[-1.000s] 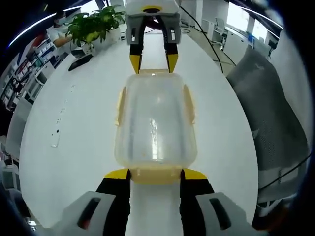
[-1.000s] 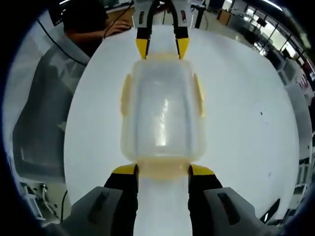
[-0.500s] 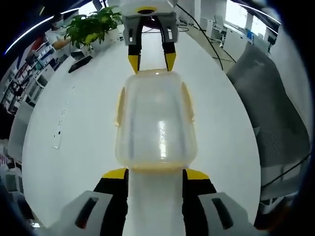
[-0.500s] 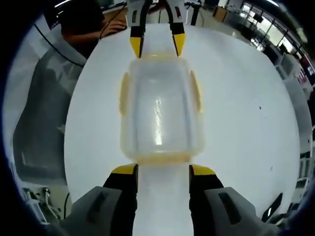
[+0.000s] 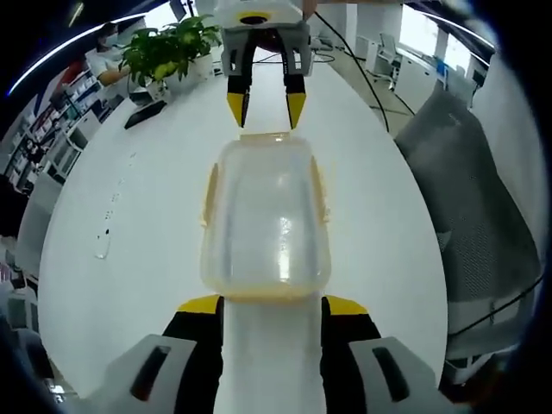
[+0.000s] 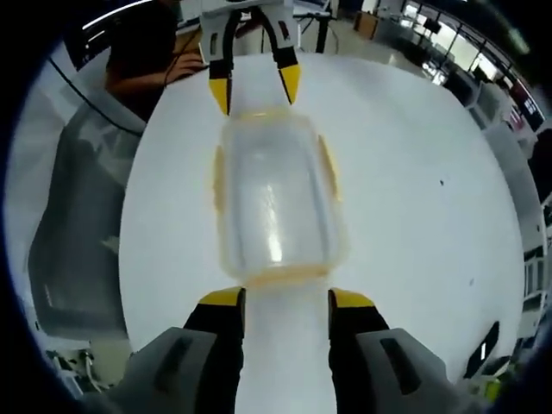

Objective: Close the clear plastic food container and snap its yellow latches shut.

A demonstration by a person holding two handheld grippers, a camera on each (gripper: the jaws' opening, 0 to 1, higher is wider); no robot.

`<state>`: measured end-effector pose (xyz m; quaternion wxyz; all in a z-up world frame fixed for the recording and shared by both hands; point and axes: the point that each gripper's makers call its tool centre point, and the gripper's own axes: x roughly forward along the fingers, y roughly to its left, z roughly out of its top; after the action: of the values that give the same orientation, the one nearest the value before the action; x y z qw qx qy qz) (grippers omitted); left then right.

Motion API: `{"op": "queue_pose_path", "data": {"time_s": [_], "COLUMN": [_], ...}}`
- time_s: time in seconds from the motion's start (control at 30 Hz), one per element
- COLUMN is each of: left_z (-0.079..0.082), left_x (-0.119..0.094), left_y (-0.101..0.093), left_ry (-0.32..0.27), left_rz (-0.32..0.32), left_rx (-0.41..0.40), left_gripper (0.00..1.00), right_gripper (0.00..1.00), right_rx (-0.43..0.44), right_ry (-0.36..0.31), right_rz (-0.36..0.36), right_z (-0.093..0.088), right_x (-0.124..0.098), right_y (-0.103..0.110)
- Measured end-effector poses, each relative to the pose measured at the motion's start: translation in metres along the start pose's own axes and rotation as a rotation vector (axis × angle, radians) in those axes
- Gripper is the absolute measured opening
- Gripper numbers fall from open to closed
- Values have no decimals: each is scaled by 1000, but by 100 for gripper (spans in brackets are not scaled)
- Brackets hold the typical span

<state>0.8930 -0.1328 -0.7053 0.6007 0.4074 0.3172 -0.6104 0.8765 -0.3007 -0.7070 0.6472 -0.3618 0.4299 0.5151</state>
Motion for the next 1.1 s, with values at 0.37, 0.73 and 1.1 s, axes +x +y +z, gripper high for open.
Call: {"op": "queue_pose_path", "data": {"time_s": [0.37, 0.73, 1.1], "left_z": [5, 12, 7], "left_x": [-12, -12, -10], "left_y": [-2, -3, -3], "left_ry": [-9, -58, -96], "left_rz": [20, 90, 184], "left_rx": [-35, -192, -400], "left_gripper": [37, 33, 31], "right_gripper": [34, 31, 30], "right_rx": [29, 129, 197], "right_ry": [-17, -73, -114], "right_rz": [-28, -94, -113], "right_z": [5, 13, 14], "right_x": [-8, -10, -7], "right_y": [3, -3, 0]}}
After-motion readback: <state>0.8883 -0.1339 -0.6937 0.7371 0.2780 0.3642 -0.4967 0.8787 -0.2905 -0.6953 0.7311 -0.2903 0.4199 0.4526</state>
